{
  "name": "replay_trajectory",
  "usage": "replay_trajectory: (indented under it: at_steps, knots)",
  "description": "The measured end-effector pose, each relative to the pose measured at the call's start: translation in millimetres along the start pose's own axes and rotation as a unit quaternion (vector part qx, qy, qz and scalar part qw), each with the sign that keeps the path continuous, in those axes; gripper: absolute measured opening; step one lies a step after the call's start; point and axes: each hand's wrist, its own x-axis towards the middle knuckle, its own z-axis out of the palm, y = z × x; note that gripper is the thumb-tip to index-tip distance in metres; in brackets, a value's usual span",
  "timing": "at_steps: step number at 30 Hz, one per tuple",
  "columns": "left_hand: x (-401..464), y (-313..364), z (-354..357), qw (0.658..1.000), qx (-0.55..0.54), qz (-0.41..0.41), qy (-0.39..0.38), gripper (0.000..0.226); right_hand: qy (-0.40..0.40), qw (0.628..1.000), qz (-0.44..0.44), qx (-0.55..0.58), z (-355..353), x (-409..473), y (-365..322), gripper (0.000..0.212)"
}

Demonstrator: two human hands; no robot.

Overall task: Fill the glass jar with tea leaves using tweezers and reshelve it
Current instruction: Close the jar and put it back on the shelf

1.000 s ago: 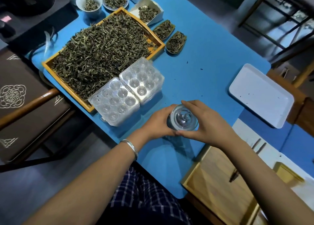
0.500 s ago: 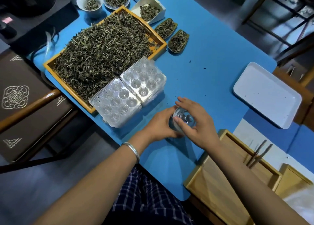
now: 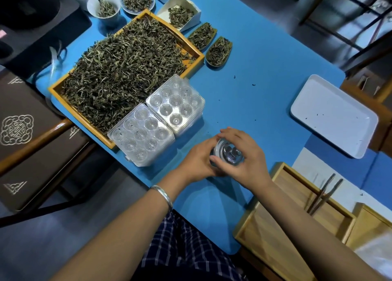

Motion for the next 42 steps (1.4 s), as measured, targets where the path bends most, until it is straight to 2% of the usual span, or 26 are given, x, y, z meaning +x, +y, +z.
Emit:
replay_trajectory:
  at_steps: [9, 15, 20, 23, 26, 29, 32, 34, 35, 36, 39, 40, 42]
  knots:
    - [0.3, 6.4, 0.4, 0.999, -0.001, -0.04, -0.002, 0.051, -0.001, 1.0, -0.023, -0.003, 2.7, 4.0, 3.7, 0.038]
    - [1.3, 6.4, 0.7, 1.0, 0.001, -0.02, -0.006, 0.049, -0.001, 0.999, -0.034, -0.031, 6.6, 3.4, 9.3, 0.038]
    - [0.7, 7.1, 2.3, 1.0, 0.008, -0.017, -0.005, 0.058, -0.006, 0.999, -0.034, -0.041, 5.7, 2.8, 9.0, 0.042]
    - [0.2, 6.3, 0.4, 1.0, -0.007, -0.018, -0.008, 0.058, -0.033, 0.999, -0.039, -0.015, 0.0, 1.8, 11.1, 0.057]
    - [1.0, 7.9, -1.8, 1.0, -0.016, -0.018, -0.017, 0.066, 0.012, 0.999, 0.024, 0.047, -7.1, -12.2, 17.2, 0.073]
    - [3.0, 11.6, -5.1, 0.999, 0.011, -0.005, -0.03, 0.077, 0.062, 0.989, 0.114, 0.069, -11.1, -41.5, 37.8, 0.069]
    - [3.2, 10.0, -9.6, 0.999, 0.013, 0.008, -0.052, 0.085, -0.013, 0.983, 0.179, 0.042, 2.1, -66.7, 54.3, 0.076]
    - [3.1, 10.0, -11.4, 0.999, 0.018, 0.015, -0.044, 0.08, -0.054, 0.976, 0.195, 0.077, 21.7, -69.5, 50.7, 0.081]
    - [3.5, 10.1, -10.7, 0.999, 0.016, 0.019, -0.036, 0.077, -0.05, 0.975, 0.194, 0.099, 31.1, -66.2, 47.0, 0.081]
    - [3.5, 10.2, -9.1, 0.999, 0.011, 0.019, -0.029, 0.076, -0.034, 0.973, 0.191, 0.123, 39.3, -61.3, 43.7, 0.077]
    - [2.5, 13.9, -6.6, 1.0, -0.014, 0.001, -0.016, 0.073, 0.041, 0.961, 0.198, 0.19, 53.5, -47.1, 38.4, 0.047]
    - [2.6, 14.5, -6.3, 1.0, -0.024, -0.004, -0.017, 0.073, 0.059, 0.953, 0.214, 0.204, 55.3, -43.9, 38.2, 0.043]
    - [2.9, 14.8, -8.7, 0.999, -0.044, -0.009, -0.016, 0.073, 0.071, 0.942, 0.249, 0.214, 56.6, -40.0, 37.9, 0.049]
